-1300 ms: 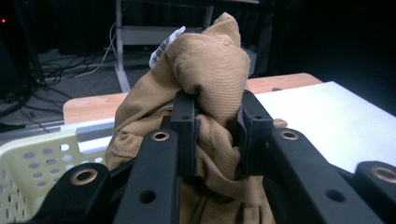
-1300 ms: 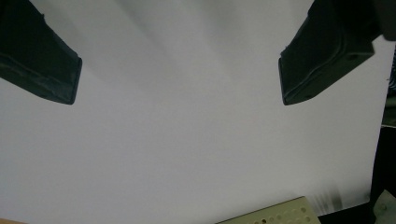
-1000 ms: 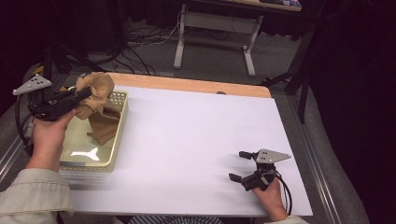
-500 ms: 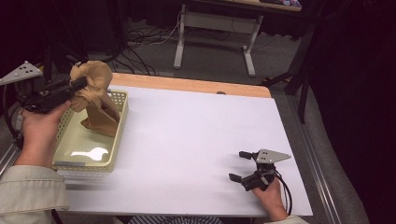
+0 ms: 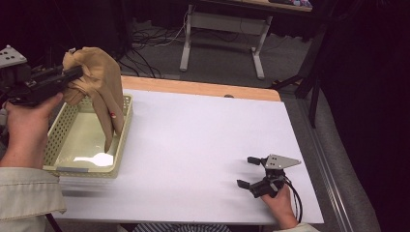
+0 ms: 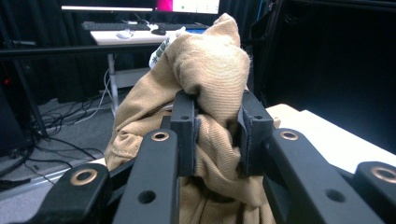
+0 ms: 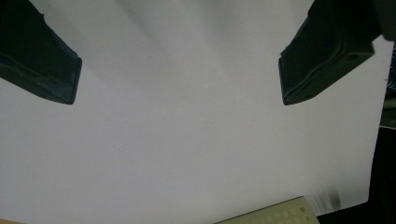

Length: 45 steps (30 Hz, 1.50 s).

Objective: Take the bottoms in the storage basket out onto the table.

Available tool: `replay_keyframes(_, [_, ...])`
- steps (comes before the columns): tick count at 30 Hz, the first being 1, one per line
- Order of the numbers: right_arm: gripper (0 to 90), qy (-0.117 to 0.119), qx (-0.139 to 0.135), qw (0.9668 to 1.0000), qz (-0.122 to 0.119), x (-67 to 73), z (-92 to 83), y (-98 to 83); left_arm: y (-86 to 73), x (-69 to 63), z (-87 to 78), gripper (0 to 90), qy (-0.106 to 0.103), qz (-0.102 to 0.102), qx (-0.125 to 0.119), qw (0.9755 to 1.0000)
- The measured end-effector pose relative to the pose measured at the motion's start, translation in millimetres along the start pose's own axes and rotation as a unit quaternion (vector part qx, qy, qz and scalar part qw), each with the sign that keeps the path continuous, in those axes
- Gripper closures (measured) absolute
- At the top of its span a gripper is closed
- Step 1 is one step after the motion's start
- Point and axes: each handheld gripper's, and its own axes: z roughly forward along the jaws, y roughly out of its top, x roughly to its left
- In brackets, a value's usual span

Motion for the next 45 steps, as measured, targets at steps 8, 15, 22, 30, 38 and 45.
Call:
replay_keyframes(8, [0.0,0.000,0.000,1.0000,0.000,0.1,0.0,0.0,18.1,-15.8,-1.7,72.6,-0.024,0.011,-0.013,0.9996])
replay_keyframes(15, [0.0,0.001,-0.001,1.0000,-0.001,0.0,-0.4,0.0,27.9,-35.3,6.4,72.6,-0.064,0.013,-0.024,0.9975])
replay_keyframes(22, [0.0,0.001,-0.003,1.0000,0.000,-0.1,-0.8,-0.1,24.8,-58.6,33.1,72.6,-0.110,0.014,-0.016,0.9937])
replay_keyframes(30, [0.0,0.003,-0.005,1.0000,0.001,-0.1,-1.5,-0.2,17.6,-83.9,61.8,72.5,-0.162,0.016,-0.011,0.9867])
replay_keyframes(38, [0.0,0.002,-0.008,1.0000,0.001,-0.4,-2.2,-0.4,9.7,-104.2,84.8,72.4,-0.205,0.017,0.000,0.9785])
replay_keyframes(45, [0.0,0.001,-0.010,0.9999,0.002,-0.6,-2.7,-0.5,2.4,-116.9,102.3,72.3,-0.229,0.014,0.005,0.9733])
